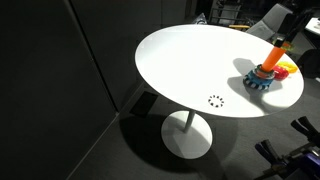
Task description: Put the green ring onto the ring toss
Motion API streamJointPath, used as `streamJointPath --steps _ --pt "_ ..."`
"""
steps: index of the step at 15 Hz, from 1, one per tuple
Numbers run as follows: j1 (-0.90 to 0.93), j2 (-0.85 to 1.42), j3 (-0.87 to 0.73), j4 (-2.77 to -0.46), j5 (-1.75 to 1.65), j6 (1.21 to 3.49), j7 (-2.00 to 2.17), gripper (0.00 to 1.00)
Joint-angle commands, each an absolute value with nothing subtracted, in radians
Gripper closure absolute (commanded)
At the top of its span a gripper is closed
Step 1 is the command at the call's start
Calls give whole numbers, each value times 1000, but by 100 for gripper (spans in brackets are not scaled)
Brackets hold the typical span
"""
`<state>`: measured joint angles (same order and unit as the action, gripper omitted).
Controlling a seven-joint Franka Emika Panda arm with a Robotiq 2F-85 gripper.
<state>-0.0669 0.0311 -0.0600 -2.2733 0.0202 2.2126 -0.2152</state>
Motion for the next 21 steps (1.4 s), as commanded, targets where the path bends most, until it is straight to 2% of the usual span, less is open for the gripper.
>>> streamJointPath --steps 1,9,10,12,21 --pt "-62 48 -57 -2247 7 2206 -171 51" --pt "-60 55 -55 -2242 -46 2210 -98 51" --pt "-60 55 -56 -2240 -52 2205 -90 6" --pt "-60 59 -56 -2238 -57 2205 -78 0" --pt "-67 48 -60 -2235 -28 2146 -101 0"
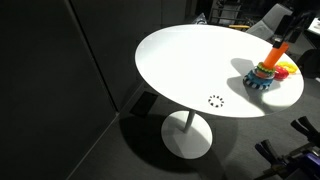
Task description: Put the green ring onto the ring toss
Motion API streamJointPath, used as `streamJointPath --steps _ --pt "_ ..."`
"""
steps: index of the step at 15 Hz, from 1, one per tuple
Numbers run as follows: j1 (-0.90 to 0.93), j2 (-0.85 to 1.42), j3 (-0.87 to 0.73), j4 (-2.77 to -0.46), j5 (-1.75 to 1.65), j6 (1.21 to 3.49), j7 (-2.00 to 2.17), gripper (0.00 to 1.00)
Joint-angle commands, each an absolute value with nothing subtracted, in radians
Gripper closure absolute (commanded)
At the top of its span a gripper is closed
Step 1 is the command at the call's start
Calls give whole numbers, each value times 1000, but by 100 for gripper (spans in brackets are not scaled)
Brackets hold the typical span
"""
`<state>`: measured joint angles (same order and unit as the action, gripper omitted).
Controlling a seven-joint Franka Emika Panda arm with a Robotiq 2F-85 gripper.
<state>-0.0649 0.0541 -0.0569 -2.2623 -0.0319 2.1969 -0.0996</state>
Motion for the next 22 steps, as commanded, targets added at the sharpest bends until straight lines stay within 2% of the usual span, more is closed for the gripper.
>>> streamJointPath --steps 1,12,22 --pt "-68 41 -61 -2236 -25 2134 -108 0" --pt "-77 -104 -78 -2294 -70 2003 -124 0" --pt "-110 -317 -108 -2422 -103 1980 -93 0"
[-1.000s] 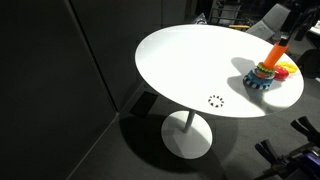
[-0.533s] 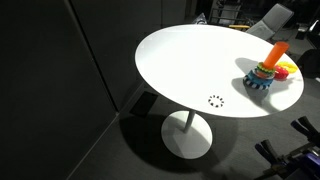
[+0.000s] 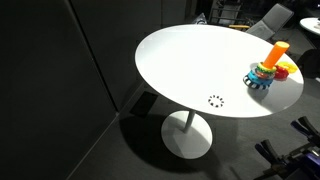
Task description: Put the green ring onto the ring toss
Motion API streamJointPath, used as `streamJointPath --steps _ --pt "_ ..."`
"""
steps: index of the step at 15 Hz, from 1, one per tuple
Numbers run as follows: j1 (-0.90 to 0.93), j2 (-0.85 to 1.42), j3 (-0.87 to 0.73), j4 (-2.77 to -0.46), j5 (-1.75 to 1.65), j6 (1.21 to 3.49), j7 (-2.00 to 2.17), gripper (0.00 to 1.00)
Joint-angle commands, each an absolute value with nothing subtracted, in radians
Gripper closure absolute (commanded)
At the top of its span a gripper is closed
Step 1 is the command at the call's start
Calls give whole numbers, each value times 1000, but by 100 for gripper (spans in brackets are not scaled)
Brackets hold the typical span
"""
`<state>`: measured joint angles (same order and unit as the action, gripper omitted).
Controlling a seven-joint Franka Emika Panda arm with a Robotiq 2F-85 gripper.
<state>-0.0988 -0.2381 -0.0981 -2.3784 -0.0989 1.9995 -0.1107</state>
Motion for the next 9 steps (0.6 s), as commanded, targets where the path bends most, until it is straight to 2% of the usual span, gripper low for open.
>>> streamJointPath --steps 1,9 --pt "-114 -332 -111 -2432 -103 1978 -92 0" --pt "-111 -325 -115 -2434 -99 1991 -108 0"
